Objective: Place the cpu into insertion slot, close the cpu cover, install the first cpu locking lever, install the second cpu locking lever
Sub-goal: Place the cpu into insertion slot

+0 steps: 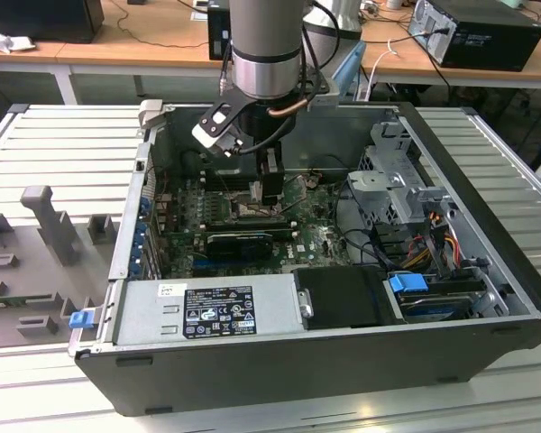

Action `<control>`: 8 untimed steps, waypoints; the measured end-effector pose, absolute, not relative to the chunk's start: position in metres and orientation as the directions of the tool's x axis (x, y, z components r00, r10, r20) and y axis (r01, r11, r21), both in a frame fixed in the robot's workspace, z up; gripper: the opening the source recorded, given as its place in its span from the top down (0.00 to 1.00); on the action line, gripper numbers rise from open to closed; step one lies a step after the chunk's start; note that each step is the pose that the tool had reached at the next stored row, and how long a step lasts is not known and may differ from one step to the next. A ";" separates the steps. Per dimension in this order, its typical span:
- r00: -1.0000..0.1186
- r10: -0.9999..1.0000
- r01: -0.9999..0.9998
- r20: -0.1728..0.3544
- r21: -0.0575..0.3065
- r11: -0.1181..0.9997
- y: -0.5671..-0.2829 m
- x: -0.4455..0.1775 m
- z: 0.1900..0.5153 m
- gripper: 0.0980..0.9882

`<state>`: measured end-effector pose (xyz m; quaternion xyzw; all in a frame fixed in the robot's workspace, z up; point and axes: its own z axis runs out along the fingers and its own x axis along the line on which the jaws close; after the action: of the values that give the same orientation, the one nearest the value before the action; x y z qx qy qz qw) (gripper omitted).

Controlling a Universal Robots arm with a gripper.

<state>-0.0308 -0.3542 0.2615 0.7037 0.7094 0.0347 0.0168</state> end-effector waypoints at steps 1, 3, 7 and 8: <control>-0.009 1.000 0.997 0.028 0.073 0.007 -0.354 -0.031 0.261 0.51; -0.009 0.999 0.997 0.039 0.073 0.006 -0.354 -0.033 0.259 0.51; -0.005 0.999 0.997 0.039 0.073 0.002 -0.354 -0.036 0.255 0.51; 0.000 0.999 0.997 0.039 0.073 -0.002 -0.354 -0.037 0.254 0.51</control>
<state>-0.0365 -0.3541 0.2539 0.7069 0.7061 0.0395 0.0121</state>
